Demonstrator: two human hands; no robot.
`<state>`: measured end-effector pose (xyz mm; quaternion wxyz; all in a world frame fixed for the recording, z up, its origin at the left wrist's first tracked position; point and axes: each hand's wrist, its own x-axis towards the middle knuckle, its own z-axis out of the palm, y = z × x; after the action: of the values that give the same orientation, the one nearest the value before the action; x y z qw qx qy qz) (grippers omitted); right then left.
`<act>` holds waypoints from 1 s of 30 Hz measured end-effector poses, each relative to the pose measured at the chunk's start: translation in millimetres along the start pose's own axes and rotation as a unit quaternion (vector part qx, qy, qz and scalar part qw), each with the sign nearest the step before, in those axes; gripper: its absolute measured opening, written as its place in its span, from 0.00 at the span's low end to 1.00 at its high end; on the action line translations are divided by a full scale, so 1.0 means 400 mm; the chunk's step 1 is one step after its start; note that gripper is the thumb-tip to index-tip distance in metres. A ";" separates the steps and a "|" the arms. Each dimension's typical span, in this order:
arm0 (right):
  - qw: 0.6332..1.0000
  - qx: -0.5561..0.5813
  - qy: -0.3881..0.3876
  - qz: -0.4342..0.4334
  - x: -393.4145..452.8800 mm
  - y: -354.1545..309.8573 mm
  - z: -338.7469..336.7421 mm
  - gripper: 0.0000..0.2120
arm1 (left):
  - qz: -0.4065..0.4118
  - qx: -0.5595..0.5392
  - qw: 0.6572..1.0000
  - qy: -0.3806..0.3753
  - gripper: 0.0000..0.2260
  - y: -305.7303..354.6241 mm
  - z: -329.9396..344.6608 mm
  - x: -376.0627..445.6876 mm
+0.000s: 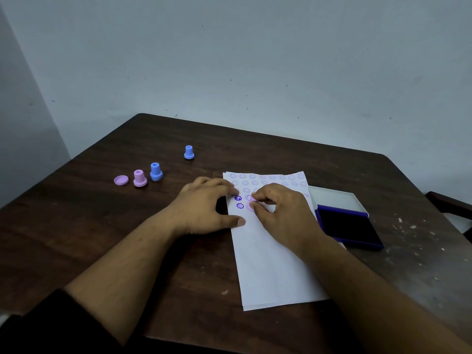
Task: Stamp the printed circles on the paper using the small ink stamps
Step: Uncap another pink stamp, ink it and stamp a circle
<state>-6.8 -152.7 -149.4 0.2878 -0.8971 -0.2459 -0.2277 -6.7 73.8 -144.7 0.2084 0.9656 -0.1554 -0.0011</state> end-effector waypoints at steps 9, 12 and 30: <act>1.000 0.016 0.006 0.016 0.011 -0.009 0.001 0.04 | 0.001 0.006 1.000 -0.003 0.35 0.004 -0.004 0.000; 1.000 0.014 0.005 0.023 0.012 -0.009 0.002 0.04 | 0.000 0.008 1.000 -0.005 0.35 0.004 -0.005 -0.001; 0.896 0.354 0.137 0.230 0.068 0.034 -0.087 0.07 | 0.003 -0.007 1.000 0.003 0.38 -0.003 0.003 -0.003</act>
<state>12.9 -175.9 -114.4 0.6619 -0.7272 -0.0554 -0.1735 -7.8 74.7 -146.1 0.2162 0.9636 -0.1571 0.0016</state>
